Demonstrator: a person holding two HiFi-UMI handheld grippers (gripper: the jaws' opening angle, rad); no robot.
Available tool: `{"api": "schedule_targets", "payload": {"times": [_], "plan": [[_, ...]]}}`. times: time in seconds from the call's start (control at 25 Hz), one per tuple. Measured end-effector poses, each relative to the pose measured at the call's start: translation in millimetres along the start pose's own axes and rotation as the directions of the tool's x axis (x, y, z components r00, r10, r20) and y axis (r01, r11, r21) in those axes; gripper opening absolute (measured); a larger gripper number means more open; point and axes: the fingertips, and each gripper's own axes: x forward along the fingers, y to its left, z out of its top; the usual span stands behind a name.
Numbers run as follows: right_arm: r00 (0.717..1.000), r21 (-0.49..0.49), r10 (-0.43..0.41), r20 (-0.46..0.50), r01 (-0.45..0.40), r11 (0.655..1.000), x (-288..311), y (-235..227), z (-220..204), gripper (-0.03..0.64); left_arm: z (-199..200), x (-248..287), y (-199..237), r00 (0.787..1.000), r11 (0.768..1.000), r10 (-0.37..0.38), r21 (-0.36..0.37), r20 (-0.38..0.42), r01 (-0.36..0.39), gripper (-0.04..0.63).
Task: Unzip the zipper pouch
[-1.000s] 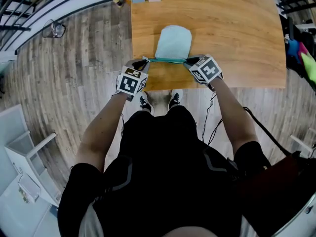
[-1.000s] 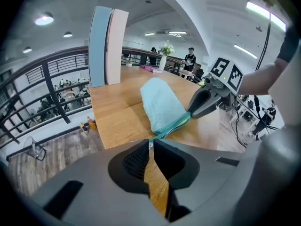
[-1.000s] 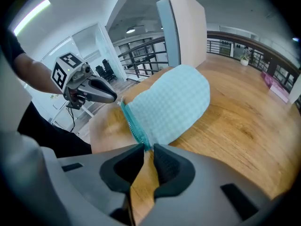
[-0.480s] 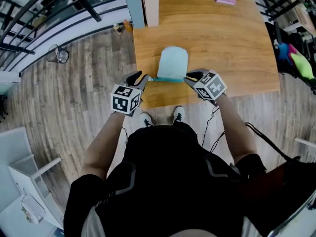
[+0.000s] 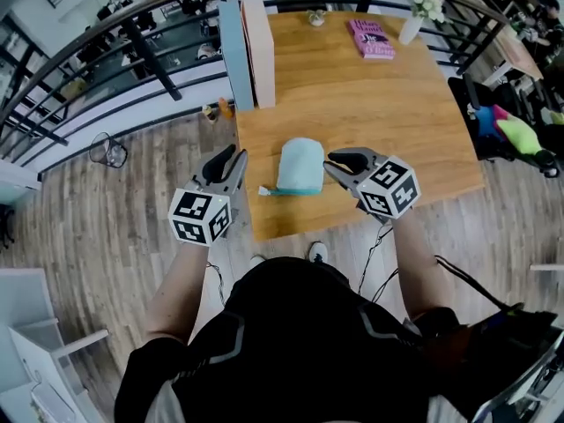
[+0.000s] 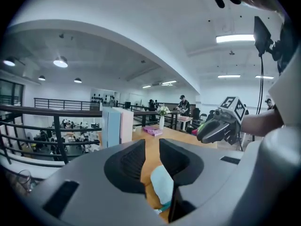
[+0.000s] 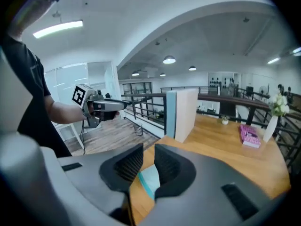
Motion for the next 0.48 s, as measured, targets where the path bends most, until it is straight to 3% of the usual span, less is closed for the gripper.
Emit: {"api": "schedule_targets", "payload": {"times": [0.2,0.48], "plan": [[0.985,-0.054,-0.101,0.141,0.109,0.993,-41,-6,58,0.067,42,-18,6,0.998,1.0,0.028,0.003,0.053,-0.028,0.107],[0.93,-0.027,-0.18,0.321,0.199,0.98,-82,1,115,0.026,83,-41,12,0.985,0.994,0.102,0.012,0.142,-0.104,0.058]]}}
